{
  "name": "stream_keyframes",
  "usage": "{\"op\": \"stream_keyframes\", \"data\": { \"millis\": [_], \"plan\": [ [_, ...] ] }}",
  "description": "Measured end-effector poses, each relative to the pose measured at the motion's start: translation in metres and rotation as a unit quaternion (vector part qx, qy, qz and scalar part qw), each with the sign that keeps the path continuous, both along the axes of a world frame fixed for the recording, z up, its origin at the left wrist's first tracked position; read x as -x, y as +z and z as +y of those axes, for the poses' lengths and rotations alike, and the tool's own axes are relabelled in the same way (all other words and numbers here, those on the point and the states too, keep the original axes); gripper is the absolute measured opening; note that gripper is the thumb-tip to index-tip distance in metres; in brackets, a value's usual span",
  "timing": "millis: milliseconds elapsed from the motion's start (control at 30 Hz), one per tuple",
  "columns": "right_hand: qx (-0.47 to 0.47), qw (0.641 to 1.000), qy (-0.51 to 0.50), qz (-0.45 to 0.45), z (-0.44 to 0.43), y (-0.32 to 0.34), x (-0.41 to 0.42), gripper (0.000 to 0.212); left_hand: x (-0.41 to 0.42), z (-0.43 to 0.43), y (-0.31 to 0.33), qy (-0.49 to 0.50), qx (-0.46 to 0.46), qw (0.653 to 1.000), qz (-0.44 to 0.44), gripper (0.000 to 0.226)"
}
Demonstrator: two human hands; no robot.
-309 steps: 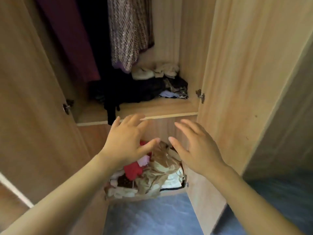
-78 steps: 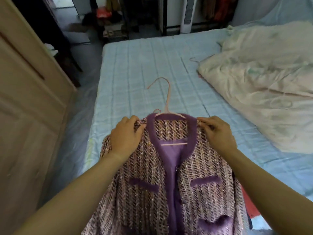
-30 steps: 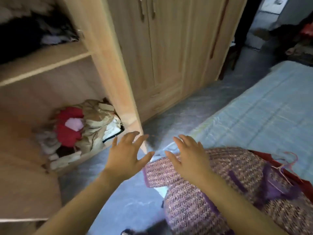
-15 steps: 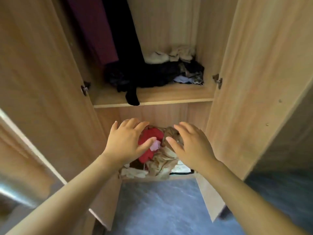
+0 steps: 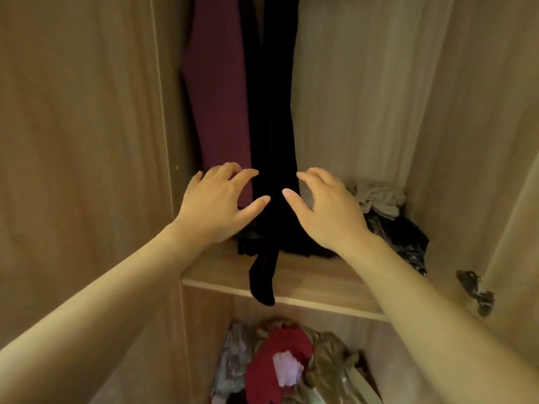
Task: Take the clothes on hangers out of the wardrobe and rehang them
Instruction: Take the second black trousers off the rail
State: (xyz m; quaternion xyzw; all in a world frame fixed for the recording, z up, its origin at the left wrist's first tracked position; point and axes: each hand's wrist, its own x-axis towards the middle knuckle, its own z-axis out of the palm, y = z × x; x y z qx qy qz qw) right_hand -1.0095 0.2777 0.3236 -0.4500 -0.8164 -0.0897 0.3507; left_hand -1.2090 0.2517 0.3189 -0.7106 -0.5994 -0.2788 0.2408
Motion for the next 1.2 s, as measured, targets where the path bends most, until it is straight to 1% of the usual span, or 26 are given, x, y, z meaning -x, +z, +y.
{"op": "stream_keyframes", "data": {
  "millis": [167,367,433,600,767,867,967,1100,1200],
  "plan": [
    [-0.053,0.997,0.053,0.02,0.089,0.075,0.014,0.058,0.012,0.084,0.071,0.048,-0.06,0.996,0.035,0.072],
    [-0.139,0.983,0.091,0.079,0.172,0.166,0.038,0.056,0.035,0.15,0.156,0.075,-0.153,0.985,0.031,0.073],
    [-0.174,0.976,0.091,0.093,0.193,0.198,0.047,0.057,0.045,0.168,0.186,0.076,-0.186,0.979,0.037,0.072],
    [-0.279,0.948,0.076,0.129,0.226,0.281,0.07,0.058,0.066,0.21,0.265,0.064,-0.244,0.966,0.049,0.059],
    [-0.32,0.931,0.039,0.171,0.255,0.354,0.094,0.063,0.083,0.243,0.341,0.044,-0.314,0.947,0.043,0.054],
    [-0.324,0.929,0.032,0.177,0.271,0.379,0.105,0.068,0.093,0.263,0.376,0.042,-0.354,0.934,0.036,0.052],
    [-0.321,0.929,0.049,0.178,0.286,0.384,0.105,0.072,0.1,0.279,0.399,0.04,-0.377,0.925,0.02,0.052],
    [-0.344,0.918,0.054,0.187,0.302,0.376,0.082,0.068,0.109,0.304,0.409,-0.019,-0.387,0.921,-0.04,0.048],
    [-0.358,0.918,0.022,0.17,0.307,0.379,0.062,0.072,0.107,0.322,0.408,-0.049,-0.391,0.917,-0.06,0.045]
  ]
}}
